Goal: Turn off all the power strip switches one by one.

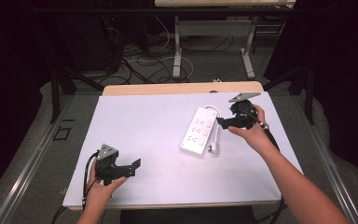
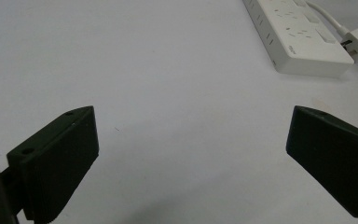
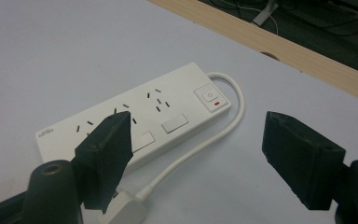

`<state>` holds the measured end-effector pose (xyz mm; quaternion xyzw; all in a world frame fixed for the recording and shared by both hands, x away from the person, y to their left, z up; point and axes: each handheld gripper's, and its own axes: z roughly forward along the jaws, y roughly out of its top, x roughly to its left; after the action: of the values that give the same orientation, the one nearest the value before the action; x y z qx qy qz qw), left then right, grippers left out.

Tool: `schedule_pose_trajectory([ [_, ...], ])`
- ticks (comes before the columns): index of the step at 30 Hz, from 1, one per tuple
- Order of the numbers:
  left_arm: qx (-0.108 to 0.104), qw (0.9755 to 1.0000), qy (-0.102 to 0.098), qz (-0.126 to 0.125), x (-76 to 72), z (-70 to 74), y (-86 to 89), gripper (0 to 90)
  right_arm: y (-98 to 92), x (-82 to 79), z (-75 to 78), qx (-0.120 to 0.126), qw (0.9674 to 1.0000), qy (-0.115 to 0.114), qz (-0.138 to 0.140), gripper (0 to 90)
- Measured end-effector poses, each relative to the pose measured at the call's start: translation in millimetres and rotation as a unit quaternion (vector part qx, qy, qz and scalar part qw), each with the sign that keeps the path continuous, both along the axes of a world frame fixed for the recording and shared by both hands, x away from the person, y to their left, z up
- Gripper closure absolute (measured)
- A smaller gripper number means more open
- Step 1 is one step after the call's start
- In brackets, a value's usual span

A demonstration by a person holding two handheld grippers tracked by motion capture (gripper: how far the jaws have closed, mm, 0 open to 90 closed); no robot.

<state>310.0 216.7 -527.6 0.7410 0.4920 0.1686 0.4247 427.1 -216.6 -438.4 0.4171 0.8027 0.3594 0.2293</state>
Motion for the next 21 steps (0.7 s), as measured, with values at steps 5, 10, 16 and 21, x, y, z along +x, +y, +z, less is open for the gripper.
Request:
schedule_pose_trajectory([
  [5, 0.000, 1.0000, -0.001, 0.002, 0.2, -0.2, 0.3, 2.8, 6.0, 9.8, 0.0, -0.004, 1.0000, 0.008, -0.003, 26.9],
  [10, -0.001, 1.0000, 0.000, 0.004, 0.6, -0.5, -0.4, 3.7, 11.6, 19.4, -0.7, -0.006, 0.9998, 0.017, -0.003, 31.0],
  [16, -0.001, 1.0000, 0.002, 0.004, 1.0, -1.3, 0.6, 3.7, 18.6, 30.5, -3.6, -0.014, 0.9995, 0.028, -0.005, 34.7],
  [21, -0.001, 1.0000, -0.002, 0.006, 0.9, -1.1, 1.4, 3.7, 22.6, 39.8, -7.5, -0.016, 0.9994, 0.028, -0.015, 38.1],
])
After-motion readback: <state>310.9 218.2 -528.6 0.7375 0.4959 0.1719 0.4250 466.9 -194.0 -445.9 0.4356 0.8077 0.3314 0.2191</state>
